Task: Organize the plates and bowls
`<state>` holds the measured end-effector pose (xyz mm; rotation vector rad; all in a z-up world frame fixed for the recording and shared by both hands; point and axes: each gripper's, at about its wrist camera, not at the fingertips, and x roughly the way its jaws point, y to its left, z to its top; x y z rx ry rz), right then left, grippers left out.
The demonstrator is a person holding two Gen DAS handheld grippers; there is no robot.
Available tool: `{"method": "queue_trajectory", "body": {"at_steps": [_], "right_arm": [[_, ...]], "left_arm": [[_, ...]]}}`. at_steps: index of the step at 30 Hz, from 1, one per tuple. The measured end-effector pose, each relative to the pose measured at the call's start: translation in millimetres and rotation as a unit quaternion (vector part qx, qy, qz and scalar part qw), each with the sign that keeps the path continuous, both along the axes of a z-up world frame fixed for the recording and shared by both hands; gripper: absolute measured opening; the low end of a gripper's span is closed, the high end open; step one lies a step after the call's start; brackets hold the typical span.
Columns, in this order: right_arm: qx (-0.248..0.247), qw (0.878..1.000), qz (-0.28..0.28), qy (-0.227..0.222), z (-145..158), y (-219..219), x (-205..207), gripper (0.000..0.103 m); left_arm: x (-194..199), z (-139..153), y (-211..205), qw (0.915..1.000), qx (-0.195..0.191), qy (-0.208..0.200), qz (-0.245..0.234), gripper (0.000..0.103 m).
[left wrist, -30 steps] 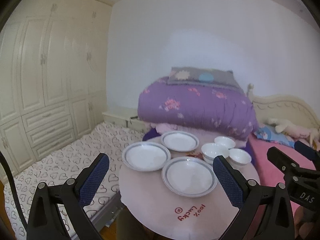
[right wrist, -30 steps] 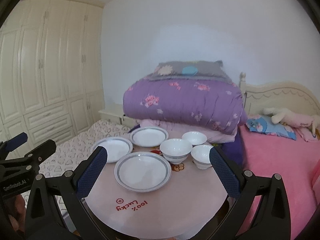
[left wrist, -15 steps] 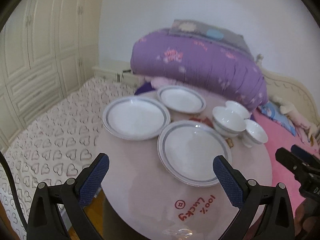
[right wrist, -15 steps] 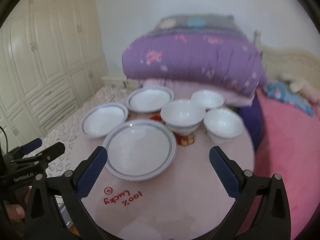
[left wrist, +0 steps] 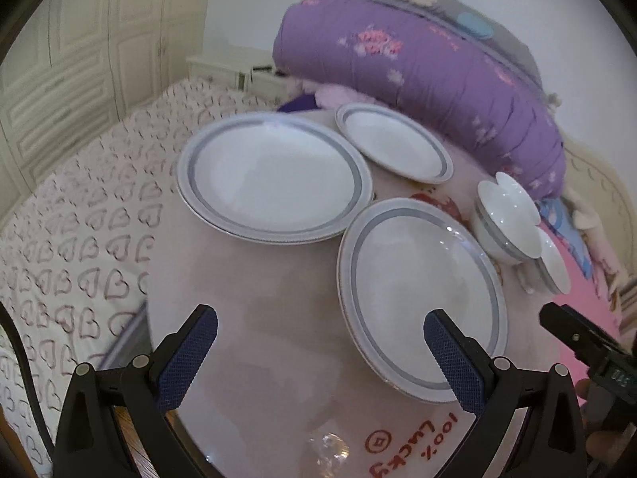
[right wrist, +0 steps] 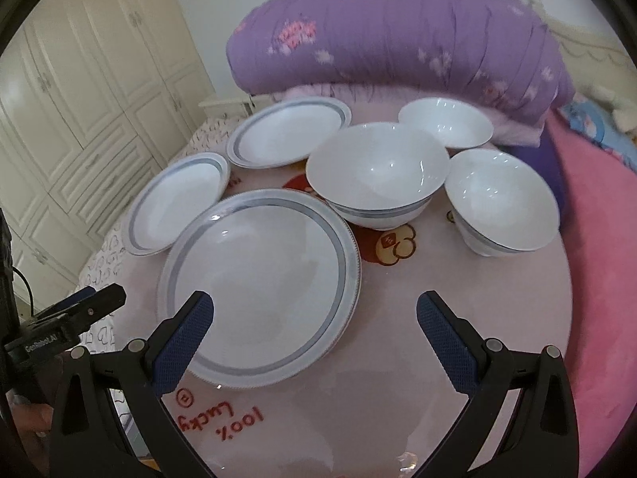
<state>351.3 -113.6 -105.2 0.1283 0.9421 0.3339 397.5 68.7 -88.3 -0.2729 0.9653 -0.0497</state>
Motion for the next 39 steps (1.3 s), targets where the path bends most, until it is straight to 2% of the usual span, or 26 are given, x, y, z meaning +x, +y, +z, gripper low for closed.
{"method": "queue_trajectory", "body": {"at_steps": [6,11,13,15,17,21,24,28,32,36,39], "right_arm": [[0.008,1.0,0.005,0.022,-14.1,1.1,22.8,0.103],[0.009,0.999,0.01,0.038,-25.6,2.8,39.7,0.103],[0.009,0.999,0.011,0.04,-28.0,2.7,45.2,0.101],[0.014,0.999,0.014,0.048,-31.5,2.6,52.2,0.098],[0.019,0.998,0.017,0.052,-33.6,3.1,56.3,0.095],[0.025,0.998,0.026,0.059,-38.6,6.1,65.2,0.091],[0.032,0.997,0.031,0.068,-44.6,7.0,71.1,0.084],[0.045,0.995,0.041,0.082,-53.6,9.4,74.2,0.068],[0.057,0.993,0.047,0.09,-60.8,11.9,78.1,0.056],[0.054,0.994,0.045,0.089,-62.8,13.7,79.2,0.052],[0.048,0.994,0.04,0.091,-63.8,11.0,80.2,0.042]], "left_arm": [[46.0,-16.8,12.0,0.9995,-0.027,0.019,-0.001,0.102],[58.6,-34.4,14.2,0.9984,-0.047,0.03,-0.011,0.1],[62.5,-41.2,11.4,0.9978,-0.054,0.034,-0.016,0.095],[70.3,-48.2,12.4,0.9969,-0.062,0.046,-0.017,0.08],[79.2,-57.2,14.9,0.9952,-0.076,0.059,-0.019,0.073],[91.1,-67.4,16.7,0.9943,-0.08,0.068,-0.017,0.067],[100.0,-77.6,18.7,0.9928,-0.09,0.078,-0.015,0.056],[106.1,-82.8,15.8,0.9923,-0.094,0.079,-0.018,0.048],[108.4,-85.6,12.5,0.9912,-0.102,0.082,-0.017,0.029],[108.8,-84.6,4.1,0.9902,-0.108,0.085,-0.027,0.015],[106.6,-83.3,-3.6,0.992,-0.095,0.079,-0.024,0.016]]}}
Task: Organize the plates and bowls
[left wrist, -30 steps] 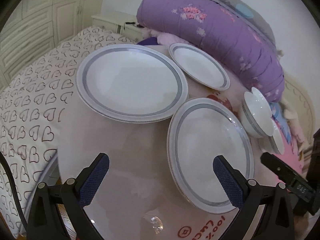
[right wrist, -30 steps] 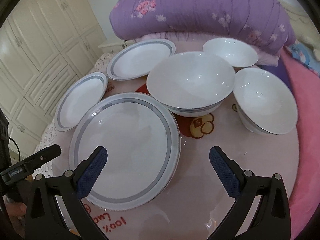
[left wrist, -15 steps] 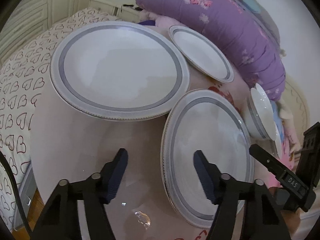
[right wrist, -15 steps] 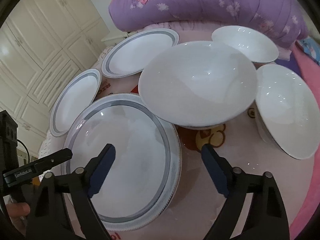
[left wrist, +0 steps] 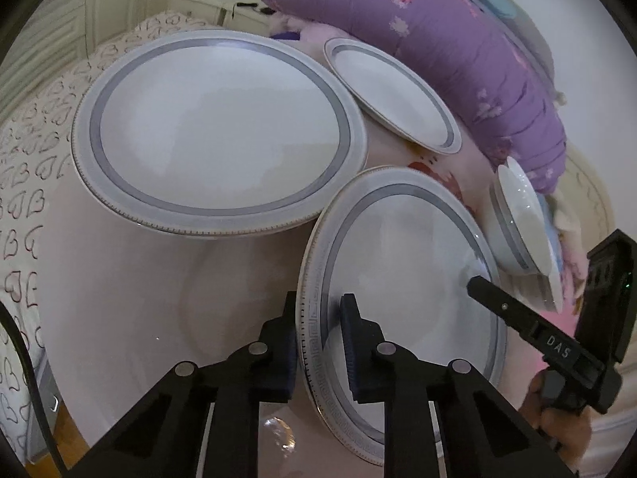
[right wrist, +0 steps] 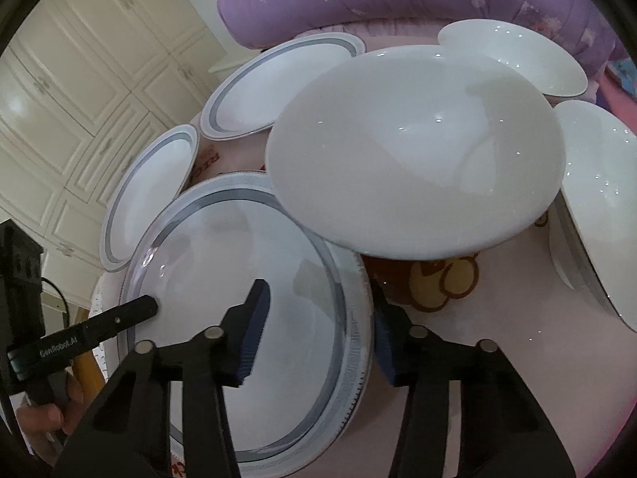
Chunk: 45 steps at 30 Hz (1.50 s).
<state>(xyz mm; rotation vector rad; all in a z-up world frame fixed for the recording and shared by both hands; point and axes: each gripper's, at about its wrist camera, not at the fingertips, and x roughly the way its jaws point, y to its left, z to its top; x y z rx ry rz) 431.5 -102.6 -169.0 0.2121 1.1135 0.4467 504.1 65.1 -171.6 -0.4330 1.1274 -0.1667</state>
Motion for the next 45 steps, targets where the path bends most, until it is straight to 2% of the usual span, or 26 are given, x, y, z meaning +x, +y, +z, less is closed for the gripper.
{"method": "queue_trajectory", "body": {"at_steps": [2,3,14,21,36,45], "right_arm": [[-0.013,1.0,-0.004,-0.002,-0.5,-1.8,-0.2,0.028],[-0.019,1.0,-0.003,-0.004,-1.1,-2.9,-0.7,0.026],[-0.02,1.0,-0.008,0.0,-0.5,-3.2,-11.1,0.025],[-0.008,1.0,-0.005,-0.005,8.9,-2.1,-30.6,0.024],[-0.007,0.999,0.022,-0.022,34.0,21.9,-80.1,0.024],[-0.007,0.999,0.035,-0.016,29.1,33.6,-102.4,0.024]], "left_arm": [[-0.5,-1.0,0.4,1.0,-0.008,0.0,0.004,0.015],[-1.7,-0.5,1.8,0.9999,-0.011,0.0,0.005,0.015],[-17.2,6.8,6.1,0.9998,-0.012,0.005,0.013,0.015],[-31.5,22.2,17.5,0.9998,-0.013,-0.005,0.018,0.015],[-97.7,54.2,48.0,0.9991,-0.01,-0.023,0.033,0.016],[-134.5,51.6,63.6,0.9987,-0.011,-0.007,0.049,0.017]]}}
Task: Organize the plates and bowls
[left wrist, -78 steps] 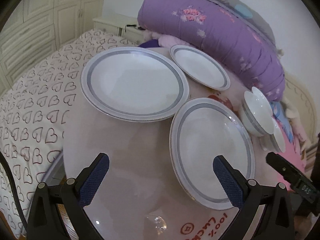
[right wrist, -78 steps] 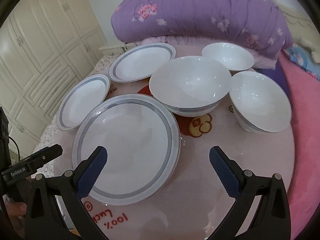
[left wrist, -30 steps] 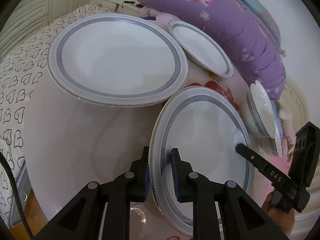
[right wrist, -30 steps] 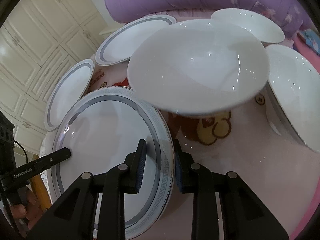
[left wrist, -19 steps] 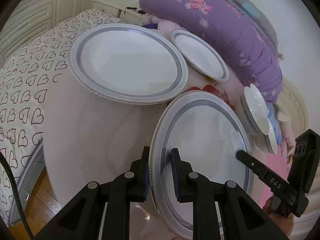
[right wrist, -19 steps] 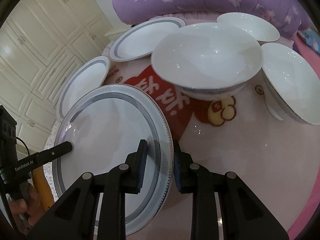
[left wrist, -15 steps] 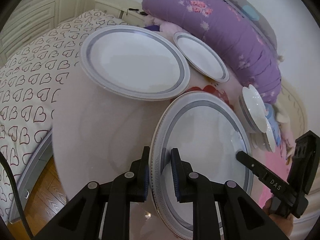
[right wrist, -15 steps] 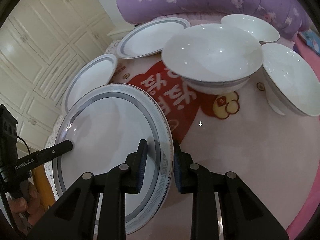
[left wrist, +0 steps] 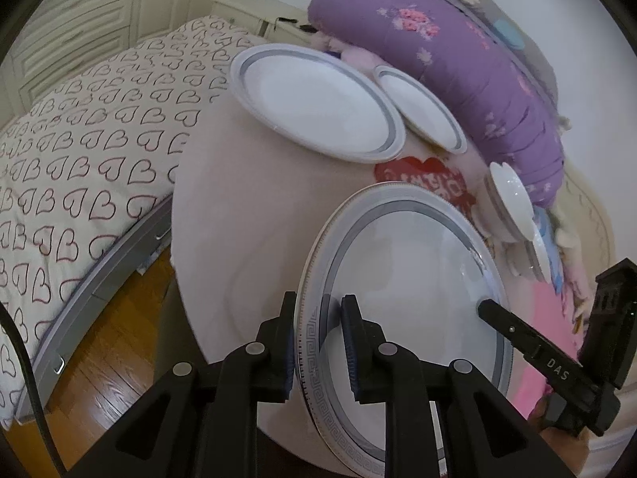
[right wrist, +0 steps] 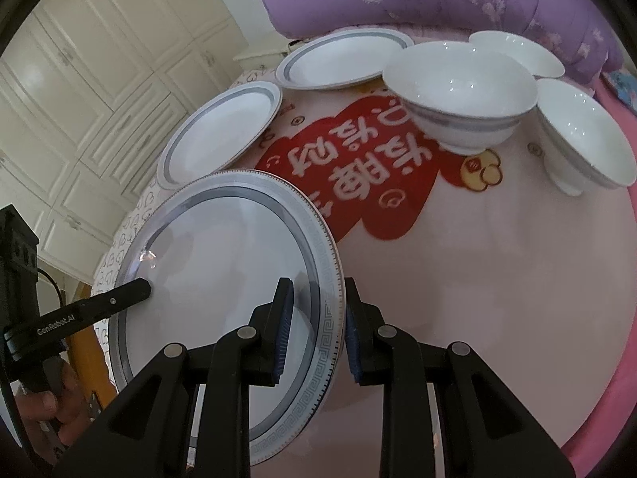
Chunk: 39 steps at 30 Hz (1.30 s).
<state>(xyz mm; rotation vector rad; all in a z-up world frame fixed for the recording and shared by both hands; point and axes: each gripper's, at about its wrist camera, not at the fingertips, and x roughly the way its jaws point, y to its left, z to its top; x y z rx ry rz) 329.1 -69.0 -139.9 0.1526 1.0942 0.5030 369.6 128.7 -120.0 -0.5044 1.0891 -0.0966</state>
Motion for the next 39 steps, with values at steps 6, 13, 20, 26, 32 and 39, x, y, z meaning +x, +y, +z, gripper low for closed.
{"method": "queue_trajectory", "body": {"at_steps": [6,13,20,26,32,39], "right_arm": [[-0.005,1.0,-0.001,0.001,-1.5,-4.2,-7.0,0.024],[-0.012,1.0,-0.005,0.006,-8.8,-6.5,-5.3,0.024],[-0.024,1.0,-0.002,0.012,-22.8,-3.0,-2.5,0.024],[-0.025,1.0,0.002,0.014,-27.8,-3.3,-2.7,0.025],[-0.033,0.999,0.008,0.005,-26.5,-0.7,-4.0,0.03],[-0.019,1.0,-0.008,-0.02,-13.9,-8.0,-3.7,0.087]], "left_arm": [[-5.6,1.6,-1.2,1.0,0.0,-0.001,-0.001,0.017],[-3.9,-6.2,-4.0,1.0,0.001,0.004,-0.004,0.017],[1.8,-18.9,-7.8,0.9999,0.009,0.009,-0.007,0.018],[-0.3,-19.7,-15.6,0.9994,0.033,-0.003,-0.011,0.019],[-3.2,-19.9,-19.2,0.9991,0.041,-0.006,-0.01,0.021],[-8.8,-9.6,-19.5,0.9973,0.065,-0.032,0.008,0.083]]}}
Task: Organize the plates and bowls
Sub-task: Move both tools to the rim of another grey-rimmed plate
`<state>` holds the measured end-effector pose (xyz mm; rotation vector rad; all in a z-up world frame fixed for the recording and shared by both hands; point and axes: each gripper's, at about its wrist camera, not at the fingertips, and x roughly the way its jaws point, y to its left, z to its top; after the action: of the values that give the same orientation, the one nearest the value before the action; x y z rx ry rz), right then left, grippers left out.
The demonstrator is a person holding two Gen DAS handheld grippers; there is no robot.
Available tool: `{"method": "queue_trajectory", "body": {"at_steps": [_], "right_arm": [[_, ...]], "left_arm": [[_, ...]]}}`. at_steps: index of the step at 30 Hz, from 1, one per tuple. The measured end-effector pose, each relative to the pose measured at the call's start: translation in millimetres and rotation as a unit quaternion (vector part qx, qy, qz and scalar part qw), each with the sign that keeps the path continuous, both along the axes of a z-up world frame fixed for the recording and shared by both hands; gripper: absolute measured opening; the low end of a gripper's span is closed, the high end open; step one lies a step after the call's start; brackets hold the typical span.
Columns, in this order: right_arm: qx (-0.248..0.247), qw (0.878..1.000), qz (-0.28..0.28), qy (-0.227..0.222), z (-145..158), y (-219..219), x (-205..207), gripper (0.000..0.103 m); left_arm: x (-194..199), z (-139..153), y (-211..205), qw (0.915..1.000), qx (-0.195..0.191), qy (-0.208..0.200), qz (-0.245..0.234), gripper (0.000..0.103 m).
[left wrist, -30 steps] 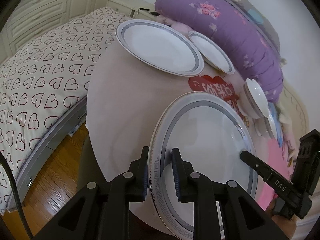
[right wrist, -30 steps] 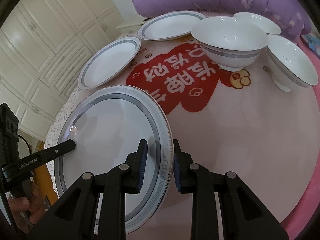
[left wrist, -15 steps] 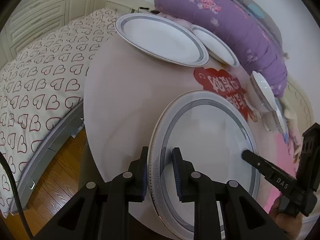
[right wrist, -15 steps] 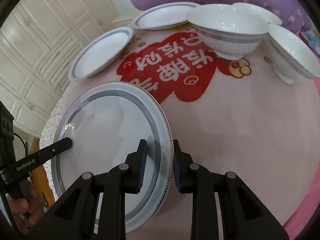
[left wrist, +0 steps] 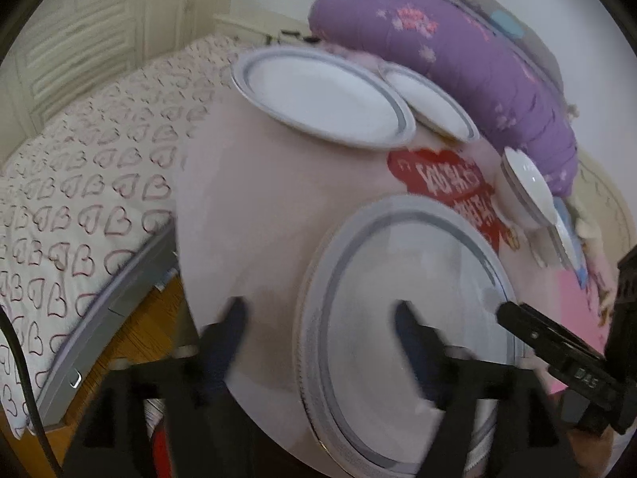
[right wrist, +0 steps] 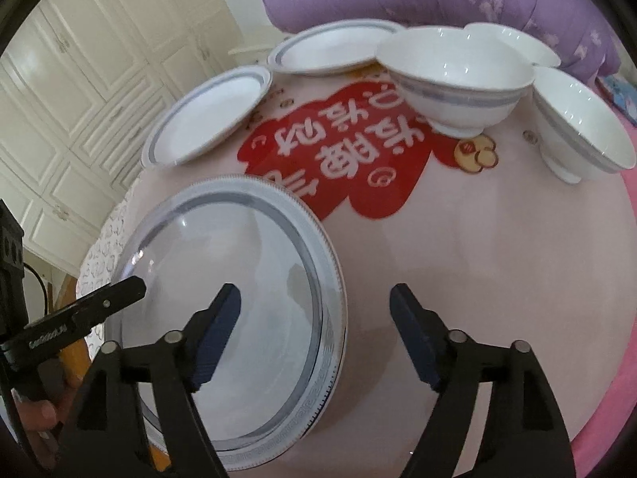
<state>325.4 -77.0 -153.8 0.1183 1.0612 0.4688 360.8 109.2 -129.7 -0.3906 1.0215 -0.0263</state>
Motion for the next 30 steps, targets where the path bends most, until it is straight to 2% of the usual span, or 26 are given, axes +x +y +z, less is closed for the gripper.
{"method": "queue_trajectory", "body": {"at_steps": [1,2,3,4,6,11,19,30], "right_arm": [[0.003,1.0,-0.006,-0.004,2.2,-2.6,0.7,0.098],[0.007,1.0,-0.011,-0.01,4.7,-5.2,1.5,0.103],[0.012,1.0,-0.015,-0.014,7.1,-8.0,2.9,0.103],[0.014,1.0,-0.019,-0.014,8.9,-9.9,4.1,0.103],[0.021,0.999,-0.028,-0.019,13.9,-15.0,7.0,0.103],[0.029,0.998,-0.034,-0.033,25.1,-21.4,11.1,0.103],[0.034,0.997,-0.042,-0.055,43.9,-26.7,15.2,0.103],[0.048,0.995,-0.028,-0.087,74.7,-15.3,21.0,0.103]], "left_arm": [[-1.6,4.0,0.8,0.9999,0.006,-0.01,0.005,0.085],[-2.2,6.9,1.3,0.9998,0.012,-0.016,0.008,0.091],[-2.8,9.8,1.4,0.9995,0.019,-0.021,0.011,0.098],[-3.2,13.7,1.4,0.999,0.032,-0.027,0.017,0.102],[-4.0,20.3,2.3,0.9974,0.054,-0.038,0.029,0.102],[-7.9,33.1,-2.2,0.9956,0.067,-0.058,0.03,0.102],[-15.0,54.3,-14.5,0.9886,0.117,-0.089,0.032,0.102],[-22.5,72.5,-23.0,0.9823,0.139,-0.121,0.035,0.102]]}}
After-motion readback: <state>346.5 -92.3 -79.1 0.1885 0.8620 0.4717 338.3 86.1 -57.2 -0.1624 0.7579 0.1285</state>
